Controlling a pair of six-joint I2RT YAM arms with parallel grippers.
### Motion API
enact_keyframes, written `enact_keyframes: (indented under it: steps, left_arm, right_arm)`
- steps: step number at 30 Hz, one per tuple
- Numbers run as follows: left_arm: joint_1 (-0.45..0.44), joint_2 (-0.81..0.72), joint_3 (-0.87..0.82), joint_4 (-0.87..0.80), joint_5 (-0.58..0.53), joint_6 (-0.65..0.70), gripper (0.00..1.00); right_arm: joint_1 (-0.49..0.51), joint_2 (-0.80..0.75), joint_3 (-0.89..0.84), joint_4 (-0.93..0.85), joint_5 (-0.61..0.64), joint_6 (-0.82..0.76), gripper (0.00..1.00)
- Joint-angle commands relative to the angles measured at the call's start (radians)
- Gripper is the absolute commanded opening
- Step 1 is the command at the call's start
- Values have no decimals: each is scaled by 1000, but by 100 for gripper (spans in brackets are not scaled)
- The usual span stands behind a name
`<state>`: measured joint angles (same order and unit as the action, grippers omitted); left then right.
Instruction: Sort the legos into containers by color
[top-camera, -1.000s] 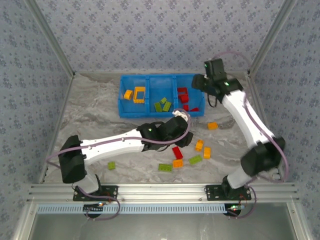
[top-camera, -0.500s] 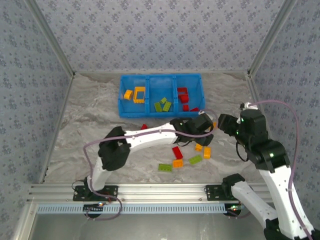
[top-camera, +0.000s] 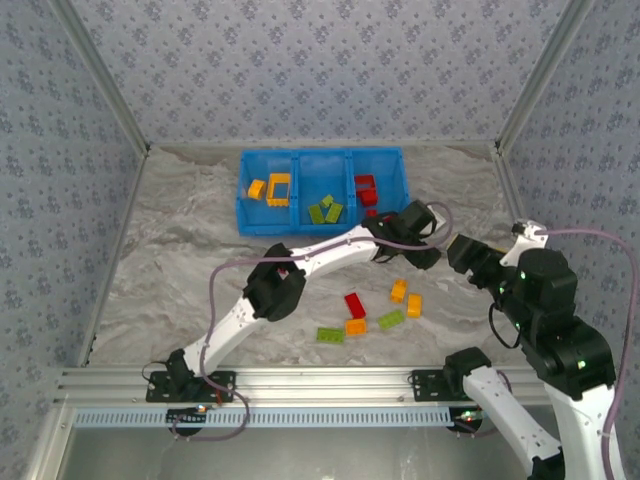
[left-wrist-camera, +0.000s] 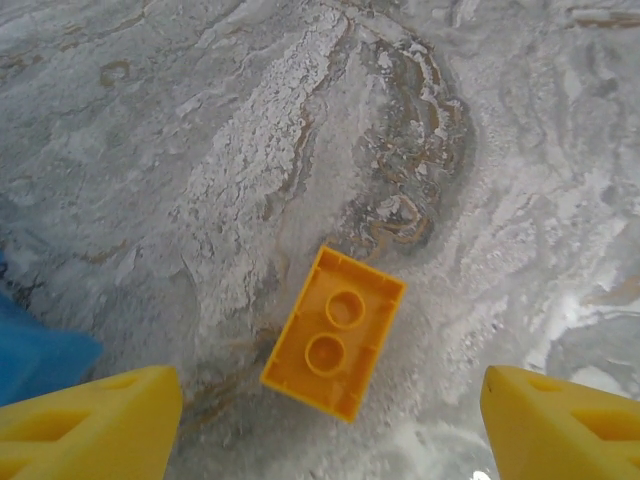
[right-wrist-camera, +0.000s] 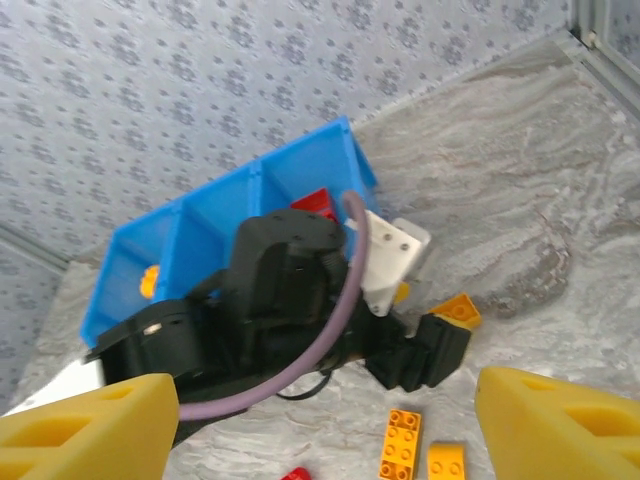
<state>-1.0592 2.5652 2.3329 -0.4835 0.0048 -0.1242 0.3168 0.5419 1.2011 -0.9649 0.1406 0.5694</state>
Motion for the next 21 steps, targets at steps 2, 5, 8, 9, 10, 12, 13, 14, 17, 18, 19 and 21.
enact_keyframes:
  steps: [2,5,8,9,10,12,13,14,17,18,19,21]
  left_arm:
    - [-2,83,135,-65,26,46,80]
    - [1,119,174,-64,38,49,80]
    - [2,157,215,-75,48,52,80]
    - [4,171,227,-82,45,50,80]
    - [5,180,237,-86,40,47,80]
    - [8,198,247,-90,31,38,79]
    - [8,204,250,-90,30,35,79]
    - [8,210,253,-90,26,34,79]
    - [8,222,260,-92,27,30,76]
    - [8,225,260,-95,31,31,72]
    - [7,225,260,-100,33,32,68]
    - [2,224,259,-108,24,37,58]
  right_arm:
    - [4,-53,17,27,-37,20,82]
    - [3,-54,46,13,-40,14,82]
    - [4,-52,63,0,-40,16,83]
    - [3,-51,62,-1,-41,18,82]
    - [4,-51,61,-2,-42,20,82]
    - [3,-52,54,-1,-52,26,82]
    - [3,-51,51,2,-53,29,82]
    - [2,-51,48,3,-55,34,82]
    - [3,-51,40,11,-59,38,82]
    - [2,-51,37,16,-61,39,82]
    - [3,-51,36,17,-61,40,82]
    - [3,-50,29,20,-59,44,82]
